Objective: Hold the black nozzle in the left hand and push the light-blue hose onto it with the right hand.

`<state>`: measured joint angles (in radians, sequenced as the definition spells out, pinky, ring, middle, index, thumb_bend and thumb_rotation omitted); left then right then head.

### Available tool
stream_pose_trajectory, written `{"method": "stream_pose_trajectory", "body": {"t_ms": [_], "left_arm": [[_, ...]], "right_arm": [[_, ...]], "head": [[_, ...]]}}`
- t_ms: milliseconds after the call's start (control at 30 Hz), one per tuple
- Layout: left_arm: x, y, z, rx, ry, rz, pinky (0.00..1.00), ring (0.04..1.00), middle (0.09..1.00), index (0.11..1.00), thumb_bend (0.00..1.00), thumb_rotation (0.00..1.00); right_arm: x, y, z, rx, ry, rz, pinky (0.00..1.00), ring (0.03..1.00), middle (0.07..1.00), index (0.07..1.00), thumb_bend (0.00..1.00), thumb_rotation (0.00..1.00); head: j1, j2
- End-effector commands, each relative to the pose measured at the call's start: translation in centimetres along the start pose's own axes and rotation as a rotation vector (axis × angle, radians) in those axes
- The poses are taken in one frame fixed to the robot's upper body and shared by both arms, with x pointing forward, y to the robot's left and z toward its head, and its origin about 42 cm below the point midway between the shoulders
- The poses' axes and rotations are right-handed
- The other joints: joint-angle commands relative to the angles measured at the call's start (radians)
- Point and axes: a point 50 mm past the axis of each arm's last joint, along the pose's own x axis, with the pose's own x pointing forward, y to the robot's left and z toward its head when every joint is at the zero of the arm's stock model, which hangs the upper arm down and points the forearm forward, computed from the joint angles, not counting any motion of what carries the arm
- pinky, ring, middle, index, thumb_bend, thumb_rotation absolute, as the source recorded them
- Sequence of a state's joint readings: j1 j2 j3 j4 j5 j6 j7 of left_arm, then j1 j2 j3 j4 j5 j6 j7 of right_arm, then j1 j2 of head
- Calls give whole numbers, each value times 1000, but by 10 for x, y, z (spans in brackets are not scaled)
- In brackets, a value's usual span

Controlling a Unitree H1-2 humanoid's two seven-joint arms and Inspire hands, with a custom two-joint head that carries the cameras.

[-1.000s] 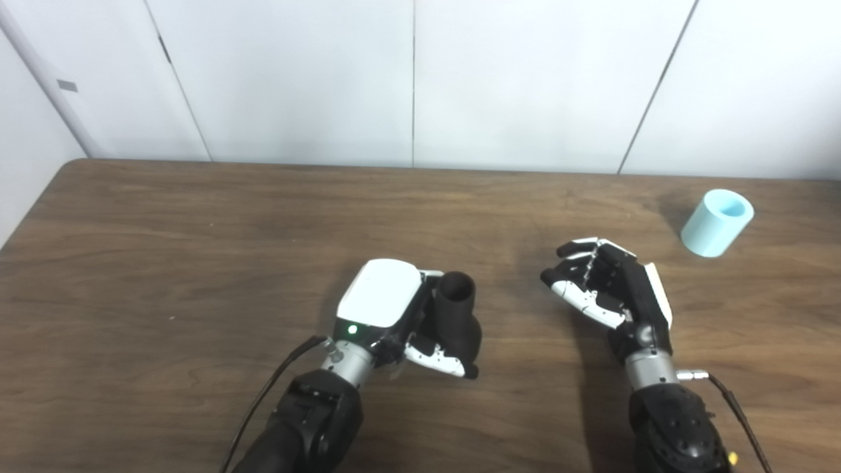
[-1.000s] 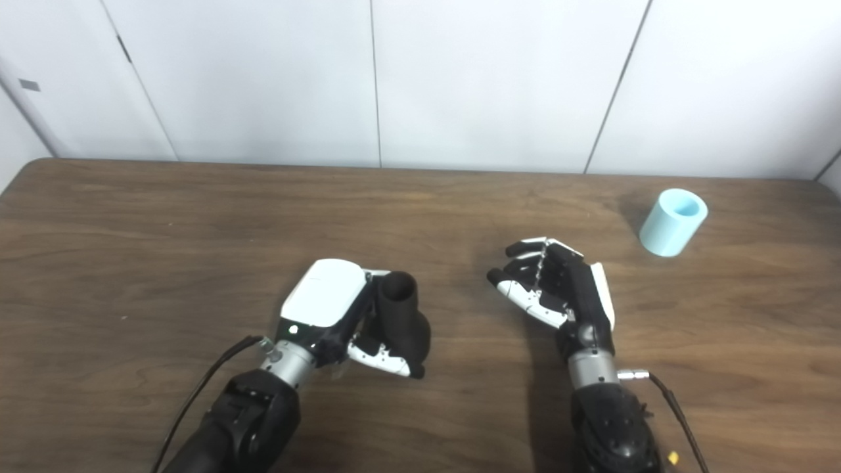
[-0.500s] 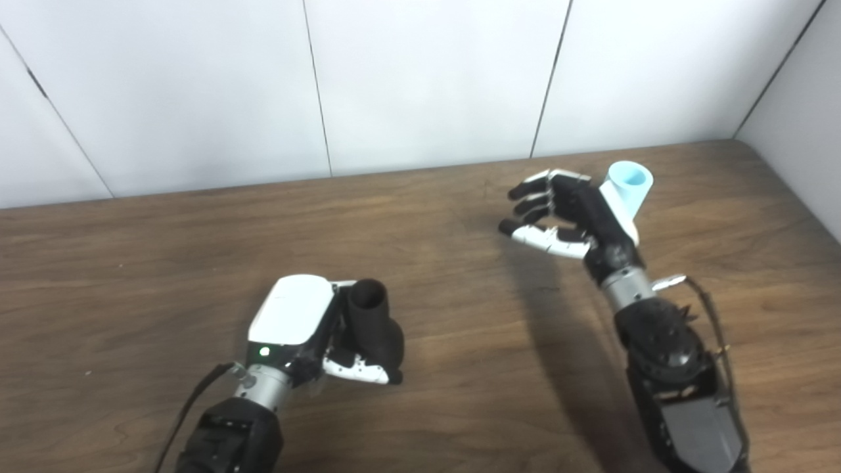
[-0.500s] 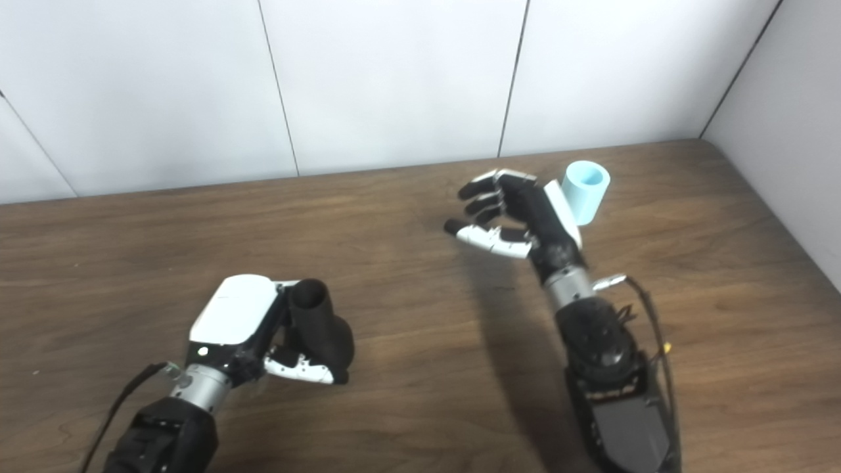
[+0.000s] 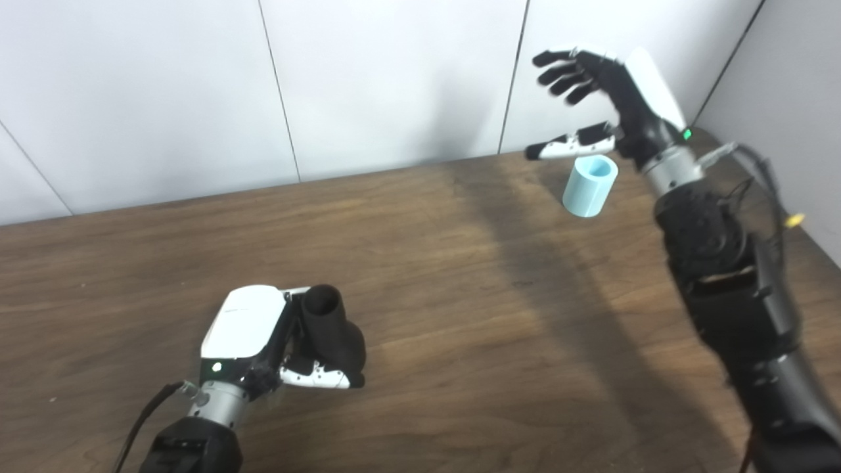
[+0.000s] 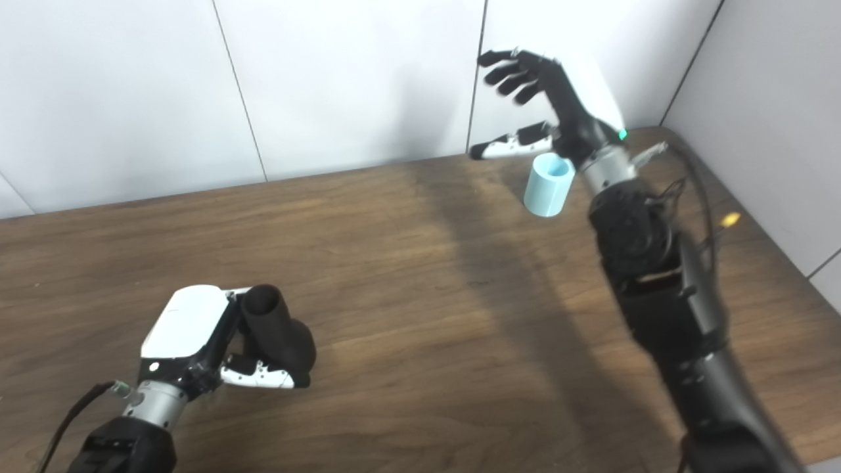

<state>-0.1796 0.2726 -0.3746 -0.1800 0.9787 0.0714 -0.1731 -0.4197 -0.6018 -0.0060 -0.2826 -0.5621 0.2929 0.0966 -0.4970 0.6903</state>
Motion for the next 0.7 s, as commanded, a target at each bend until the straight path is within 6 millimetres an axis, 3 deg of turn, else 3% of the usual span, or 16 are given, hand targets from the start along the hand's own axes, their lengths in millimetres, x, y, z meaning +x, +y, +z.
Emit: {"method": "stream_pose_trajectory", "body": {"t_ms": [0,200,367,667], "left_arm": [[0,3,-5,14,-5,-2,402,465,454,494,506,0],[-1,4,-7,32,7,-24,400,489,466,490,505,0],[-2,7,-5,33,12,-33,413,488,467,490,505,0],[-5,9,-6,23,7,-25,413,464,469,489,506,0]], "right_arm": [[18,-23,1,-165,-29,-25,585,682,701,705,882,68],[39,-38,-9,-334,14,86,672,760,735,736,979,51],[55,-42,-17,-451,75,231,830,853,807,773,994,112],[69,-22,-52,-512,223,429,879,909,865,799,1000,226]], "head": [[-12,-3],[-48,-10],[-57,-10],[-59,-1]]}}
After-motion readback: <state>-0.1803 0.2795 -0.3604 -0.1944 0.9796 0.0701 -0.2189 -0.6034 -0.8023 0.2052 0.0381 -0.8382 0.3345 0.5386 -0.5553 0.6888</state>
